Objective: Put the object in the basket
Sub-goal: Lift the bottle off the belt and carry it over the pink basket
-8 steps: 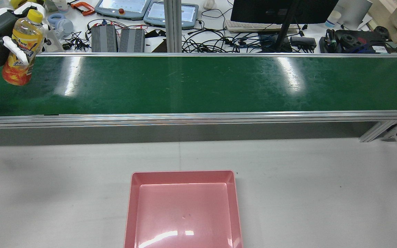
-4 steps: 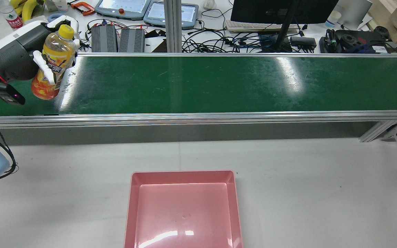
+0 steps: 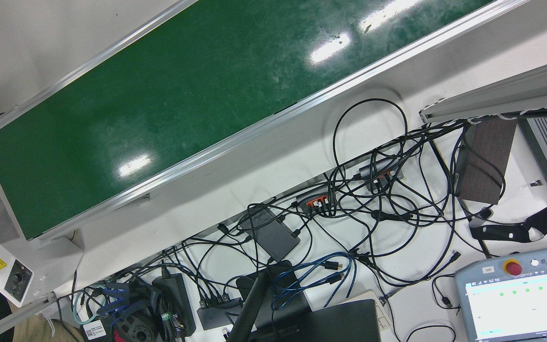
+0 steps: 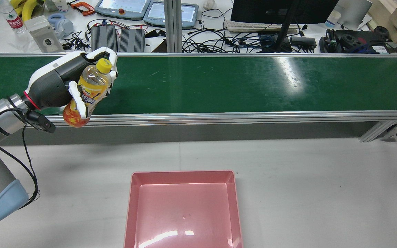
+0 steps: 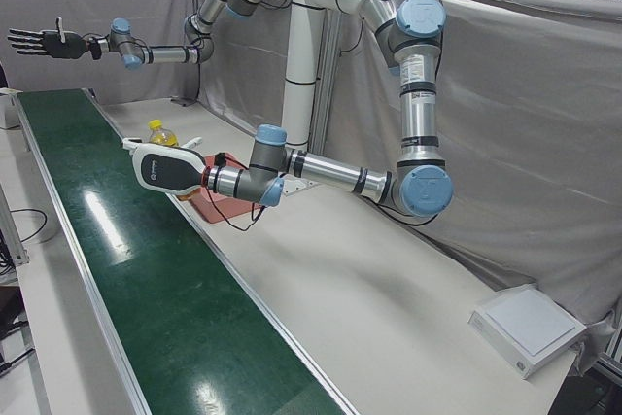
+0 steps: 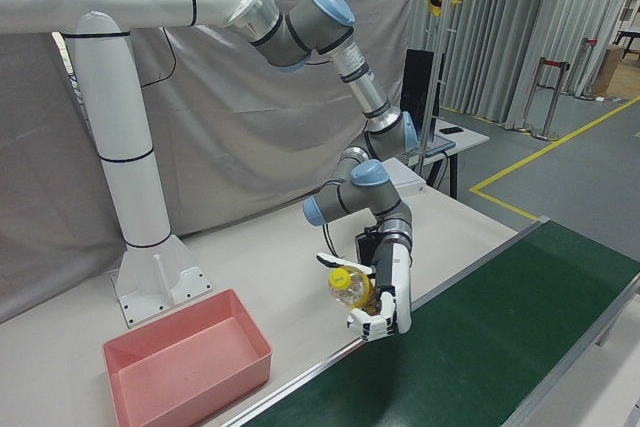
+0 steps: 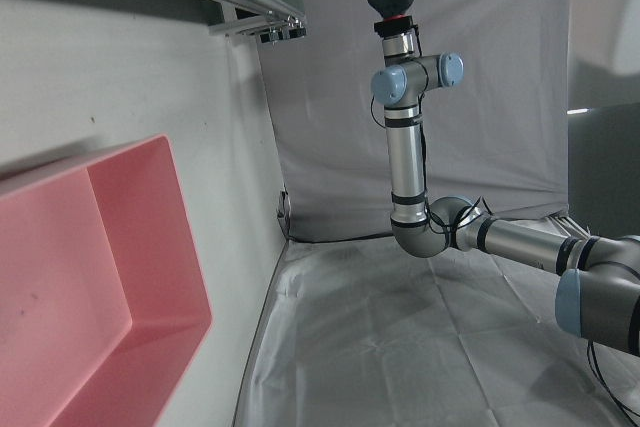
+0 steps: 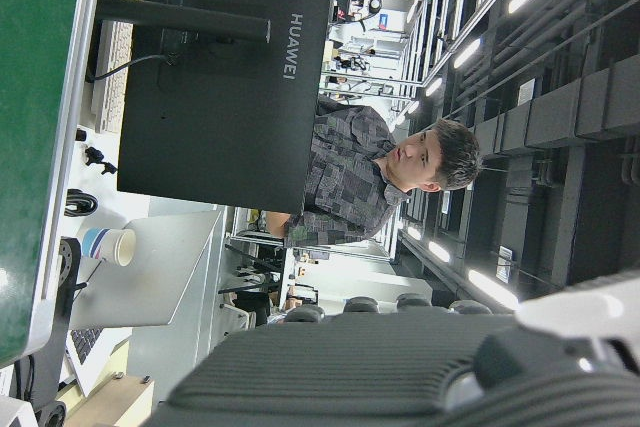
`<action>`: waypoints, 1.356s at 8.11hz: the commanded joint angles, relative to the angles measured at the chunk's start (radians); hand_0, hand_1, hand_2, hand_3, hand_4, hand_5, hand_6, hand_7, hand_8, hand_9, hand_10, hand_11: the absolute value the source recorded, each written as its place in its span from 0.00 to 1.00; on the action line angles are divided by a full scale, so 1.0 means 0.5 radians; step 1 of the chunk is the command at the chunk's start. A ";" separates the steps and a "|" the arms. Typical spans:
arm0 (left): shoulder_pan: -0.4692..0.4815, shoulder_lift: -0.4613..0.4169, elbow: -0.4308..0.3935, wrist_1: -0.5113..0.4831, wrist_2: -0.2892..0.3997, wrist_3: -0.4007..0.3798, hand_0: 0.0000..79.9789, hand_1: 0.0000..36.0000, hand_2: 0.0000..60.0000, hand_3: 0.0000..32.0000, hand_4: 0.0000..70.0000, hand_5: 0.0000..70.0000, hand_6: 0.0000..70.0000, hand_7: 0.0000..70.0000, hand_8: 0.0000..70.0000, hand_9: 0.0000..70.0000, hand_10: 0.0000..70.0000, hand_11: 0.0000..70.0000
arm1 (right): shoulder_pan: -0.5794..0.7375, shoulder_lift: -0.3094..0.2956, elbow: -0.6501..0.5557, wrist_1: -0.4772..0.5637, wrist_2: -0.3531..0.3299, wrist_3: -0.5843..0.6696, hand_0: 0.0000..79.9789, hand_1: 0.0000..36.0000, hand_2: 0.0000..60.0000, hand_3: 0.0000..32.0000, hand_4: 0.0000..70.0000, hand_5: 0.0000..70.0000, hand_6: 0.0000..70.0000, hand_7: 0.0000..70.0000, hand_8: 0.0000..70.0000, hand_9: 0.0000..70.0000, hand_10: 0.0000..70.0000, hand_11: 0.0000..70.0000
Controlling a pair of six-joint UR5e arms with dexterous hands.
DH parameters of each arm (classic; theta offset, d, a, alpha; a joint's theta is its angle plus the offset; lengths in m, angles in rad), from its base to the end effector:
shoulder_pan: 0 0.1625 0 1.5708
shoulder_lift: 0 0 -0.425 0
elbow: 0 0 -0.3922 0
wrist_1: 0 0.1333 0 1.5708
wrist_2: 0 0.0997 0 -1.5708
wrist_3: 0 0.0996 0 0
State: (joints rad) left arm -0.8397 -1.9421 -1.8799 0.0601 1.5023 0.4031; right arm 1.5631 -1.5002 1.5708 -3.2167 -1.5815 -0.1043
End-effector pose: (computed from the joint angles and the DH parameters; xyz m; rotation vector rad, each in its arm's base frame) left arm 0.2949 -0.5386 0.3352 -0.3585 2.4319 -1.1120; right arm 0.1282 -0.5213 0.6589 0.0926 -2.1552 2.1628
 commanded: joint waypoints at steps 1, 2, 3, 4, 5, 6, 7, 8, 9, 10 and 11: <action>0.316 0.003 -0.163 0.018 -0.001 0.160 0.94 0.00 0.00 0.00 0.07 1.00 0.80 1.00 1.00 1.00 1.00 1.00 | 0.000 0.000 0.000 0.000 0.000 0.000 0.00 0.00 0.00 0.00 0.00 0.00 0.00 0.00 0.00 0.00 0.00 0.00; 0.424 0.003 -0.213 0.033 -0.001 0.224 0.93 0.00 0.00 0.00 0.07 1.00 0.80 1.00 1.00 1.00 1.00 1.00 | 0.000 0.000 0.000 0.000 0.000 0.000 0.00 0.00 0.00 0.00 0.00 0.00 0.00 0.00 0.00 0.00 0.00 0.00; 0.522 0.003 -0.216 0.030 -0.001 0.255 0.91 0.00 0.00 0.00 0.07 1.00 0.79 1.00 1.00 1.00 1.00 1.00 | 0.000 0.000 0.000 0.000 0.000 0.000 0.00 0.00 0.00 0.00 0.00 0.00 0.00 0.00 0.00 0.00 0.00 0.00; 0.626 0.006 -0.216 0.024 -0.001 0.310 0.91 0.00 0.00 0.00 0.08 1.00 0.78 1.00 1.00 1.00 1.00 1.00 | 0.000 0.000 0.000 0.000 0.000 0.000 0.00 0.00 0.00 0.00 0.00 0.00 0.00 0.00 0.00 0.00 0.00 0.00; 0.724 0.006 -0.216 0.012 -0.001 0.329 0.92 0.00 0.00 0.00 0.08 1.00 0.77 1.00 1.00 1.00 1.00 1.00 | 0.000 -0.003 0.000 0.000 0.000 0.000 0.00 0.00 0.00 0.00 0.00 0.00 0.00 0.00 0.00 0.00 0.00 0.00; 0.786 0.000 -0.225 0.009 -0.001 0.365 0.92 0.00 0.00 0.00 0.09 1.00 0.77 1.00 1.00 1.00 1.00 1.00 | 0.000 -0.003 0.000 0.000 -0.003 0.000 0.00 0.00 0.00 0.00 0.00 0.00 0.00 0.00 0.00 0.00 0.00 0.00; 0.869 -0.003 -0.235 0.003 -0.001 0.402 0.92 0.00 0.00 0.00 0.10 1.00 0.77 1.00 1.00 1.00 1.00 1.00 | 0.000 0.000 0.000 0.000 0.000 0.000 0.00 0.00 0.00 0.00 0.00 0.00 0.00 0.00 0.00 0.00 0.00 0.00; 0.958 -0.009 -0.241 -0.007 -0.001 0.439 0.90 0.00 0.00 0.00 0.10 1.00 0.76 1.00 1.00 1.00 1.00 1.00 | 0.000 0.000 0.000 0.000 0.000 0.000 0.00 0.00 0.00 0.00 0.00 0.00 0.00 0.00 0.00 0.00 0.00 0.00; 0.971 -0.009 -0.241 -0.007 -0.013 0.458 0.90 0.00 0.00 0.00 0.10 1.00 0.75 1.00 1.00 1.00 1.00 1.00 | 0.000 0.000 0.000 0.000 0.000 0.000 0.00 0.00 0.00 0.00 0.00 0.00 0.00 0.00 0.00 0.00 0.00 0.00; 0.974 -0.012 -0.241 -0.007 -0.013 0.458 0.84 0.00 0.00 0.00 0.11 1.00 0.71 1.00 1.00 1.00 1.00 1.00 | 0.000 0.000 0.000 0.000 0.000 0.000 0.00 0.00 0.00 0.00 0.00 0.00 0.00 0.00 0.00 0.00 0.00 0.00; 0.971 -0.012 -0.241 -0.022 -0.013 0.452 0.77 0.00 0.00 0.00 0.14 1.00 0.61 1.00 1.00 1.00 1.00 1.00 | 0.000 0.000 0.000 0.000 0.000 0.000 0.00 0.00 0.00 0.00 0.00 0.00 0.00 0.00 0.00 0.00 0.00 0.00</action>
State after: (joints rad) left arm -0.3647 -1.9466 -1.9994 0.0576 1.4976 0.6253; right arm 1.5631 -1.5003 1.5708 -3.2168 -1.5816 -0.1043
